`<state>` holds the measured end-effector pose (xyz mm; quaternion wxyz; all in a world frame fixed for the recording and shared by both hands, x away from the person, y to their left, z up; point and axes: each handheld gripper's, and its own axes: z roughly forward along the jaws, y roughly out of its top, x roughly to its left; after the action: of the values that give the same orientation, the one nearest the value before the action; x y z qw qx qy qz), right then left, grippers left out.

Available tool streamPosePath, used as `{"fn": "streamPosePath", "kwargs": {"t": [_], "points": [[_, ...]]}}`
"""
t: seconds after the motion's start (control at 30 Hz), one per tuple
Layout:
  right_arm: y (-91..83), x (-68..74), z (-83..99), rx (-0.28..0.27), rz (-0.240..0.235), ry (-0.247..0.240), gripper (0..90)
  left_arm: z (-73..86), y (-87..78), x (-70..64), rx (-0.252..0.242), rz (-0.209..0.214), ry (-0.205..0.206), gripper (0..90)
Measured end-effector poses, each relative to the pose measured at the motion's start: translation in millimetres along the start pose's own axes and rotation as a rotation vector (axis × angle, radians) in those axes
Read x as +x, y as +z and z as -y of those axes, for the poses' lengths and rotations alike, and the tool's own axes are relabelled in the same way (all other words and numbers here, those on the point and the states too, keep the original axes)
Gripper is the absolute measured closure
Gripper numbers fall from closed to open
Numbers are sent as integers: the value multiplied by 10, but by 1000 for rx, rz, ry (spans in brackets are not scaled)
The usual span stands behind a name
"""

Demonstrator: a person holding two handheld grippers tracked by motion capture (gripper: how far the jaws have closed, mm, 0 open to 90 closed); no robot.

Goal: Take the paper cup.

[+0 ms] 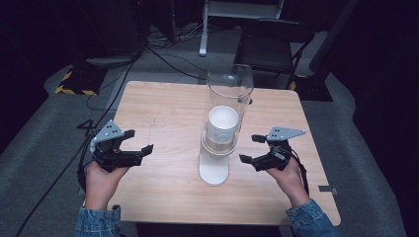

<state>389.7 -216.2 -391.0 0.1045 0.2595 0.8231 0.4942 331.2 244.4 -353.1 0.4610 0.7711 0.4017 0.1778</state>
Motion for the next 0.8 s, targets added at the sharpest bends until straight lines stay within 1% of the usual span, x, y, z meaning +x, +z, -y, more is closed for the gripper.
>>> {"fn": "streamPosePath", "kwargs": {"t": [0.1,0.23,0.27,0.3,0.33,0.37,0.4,0.43,0.5,0.53,0.57,0.63,0.67,0.7,0.73,0.77,0.8], "points": [[52,32,-5,0,-5,-1,62,1,8,-2,2,1,1,178],[186,117,-8,-13,-26,-7,35,-1,9,-2,-1,3,3,177],[186,117,-8,-13,-26,-7,35,-2,9,-1,-1,4,4,177],[249,138,-5,-12,-36,-7,23,-2,11,1,-1,4,3,177],[249,138,-5,-12,-36,-7,23,-2,11,1,-1,4,3,177],[308,152,-4,-13,-51,-6,19,-6,17,0,-3,5,3,177],[308,152,-4,-13,-51,-6,19,-6,17,0,-3,5,3,177],[372,171,-8,-13,-59,-12,17,-10,27,-9,2,9,4,177],[393,176,-9,-16,-62,-15,16,-14,32,-12,2,6,10,176],[420,186,-11,-21,-68,-13,16,-17,39,-20,4,10,11,176],[477,207,-18,-36,-81,-16,16,-22,43,-33,7,13,14,176],[497,213,-21,-41,-86,-16,16,-25,44,-39,7,16,14,176],[546,221,-28,-55,-100,-9,23,-32,47,-49,3,14,19,176],[546,221,-28,-55,-100,-9,23,-32,47,-49,3,14,19,177],[592,235,-35,-73,-105,-10,35,-35,47,-59,4,21,17,177],[592,235,-35,-73,-105,-10,35,-35,47,-59,4,21,17,176],[629,244,-37,-77,-104,-17,46,-35,48,-58,2,21,16,176]]}}
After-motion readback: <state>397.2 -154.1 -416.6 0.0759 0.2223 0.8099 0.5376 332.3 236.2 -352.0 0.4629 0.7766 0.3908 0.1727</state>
